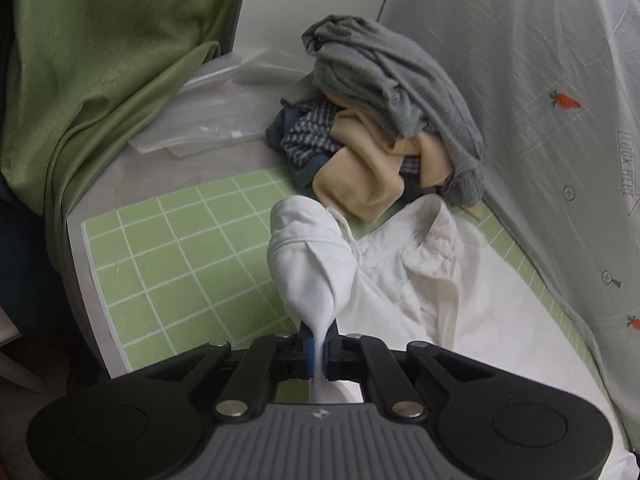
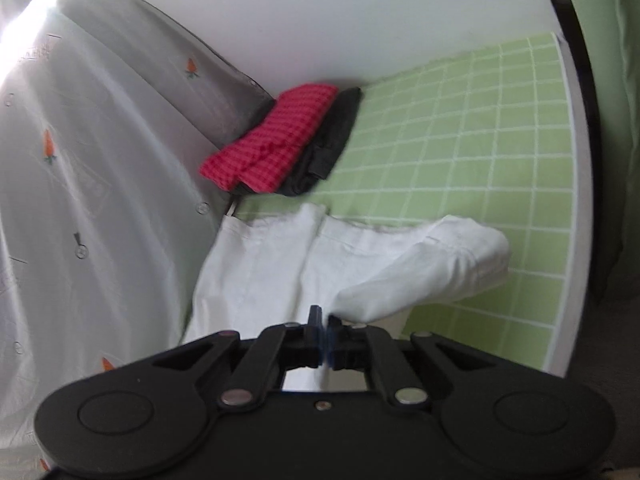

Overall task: Fold clothes
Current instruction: 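Grasp and lift the waistband with the left gripper while the right gripper pinches the cloth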

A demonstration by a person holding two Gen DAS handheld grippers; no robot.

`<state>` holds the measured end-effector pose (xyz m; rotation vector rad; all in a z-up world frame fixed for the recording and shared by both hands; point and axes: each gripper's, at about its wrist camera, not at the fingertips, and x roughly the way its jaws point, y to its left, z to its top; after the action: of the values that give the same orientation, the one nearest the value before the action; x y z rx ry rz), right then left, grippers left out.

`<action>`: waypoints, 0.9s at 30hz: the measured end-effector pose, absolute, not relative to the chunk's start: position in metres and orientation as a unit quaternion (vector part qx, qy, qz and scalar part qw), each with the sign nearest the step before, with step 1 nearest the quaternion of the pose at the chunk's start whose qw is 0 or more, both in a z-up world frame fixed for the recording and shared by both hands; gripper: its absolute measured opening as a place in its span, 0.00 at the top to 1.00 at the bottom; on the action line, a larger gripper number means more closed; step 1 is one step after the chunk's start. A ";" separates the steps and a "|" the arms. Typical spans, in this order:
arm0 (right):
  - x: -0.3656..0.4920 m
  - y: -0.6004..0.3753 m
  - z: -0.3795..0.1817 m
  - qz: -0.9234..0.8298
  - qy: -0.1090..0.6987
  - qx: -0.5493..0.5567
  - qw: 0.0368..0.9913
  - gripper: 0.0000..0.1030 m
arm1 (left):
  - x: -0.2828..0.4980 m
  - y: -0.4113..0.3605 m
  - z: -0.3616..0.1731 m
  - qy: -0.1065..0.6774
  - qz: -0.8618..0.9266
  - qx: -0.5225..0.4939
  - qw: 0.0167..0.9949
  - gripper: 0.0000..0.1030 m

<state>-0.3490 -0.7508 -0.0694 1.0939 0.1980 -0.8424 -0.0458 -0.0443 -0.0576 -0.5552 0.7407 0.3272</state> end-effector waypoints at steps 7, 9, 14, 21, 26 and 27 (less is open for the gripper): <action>-0.351 -0.759 0.019 -0.319 -0.023 0.475 0.820 0.98 | -0.067 -0.064 0.029 0.268 0.150 -0.243 0.920 0.96; -0.351 -0.760 0.044 -0.304 -0.048 0.450 0.838 0.98 | -0.071 -0.073 0.054 0.242 0.143 -0.231 0.931 0.96; -0.328 -0.773 0.052 -0.319 -0.016 0.395 0.861 0.98 | -0.052 -0.087 0.042 0.258 0.148 -0.240 0.924 0.95; -0.286 -0.794 0.028 -0.321 0.029 0.397 0.859 0.98 | -0.032 -0.096 0.010 0.289 0.163 -0.272 0.903 0.96; -0.239 -0.817 0.026 -0.319 0.041 0.384 0.865 0.98 | 0.001 -0.108 0.008 0.279 0.174 -0.281 0.902 0.96; -0.227 -0.823 0.026 -0.318 0.043 0.385 0.865 0.98 | 0.010 -0.112 0.008 0.278 0.174 -0.280 0.902 0.96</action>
<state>-0.2269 -0.8227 0.0261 0.8067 0.0909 -0.6670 0.0100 -0.1117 0.0078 -0.5796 0.5753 0.3588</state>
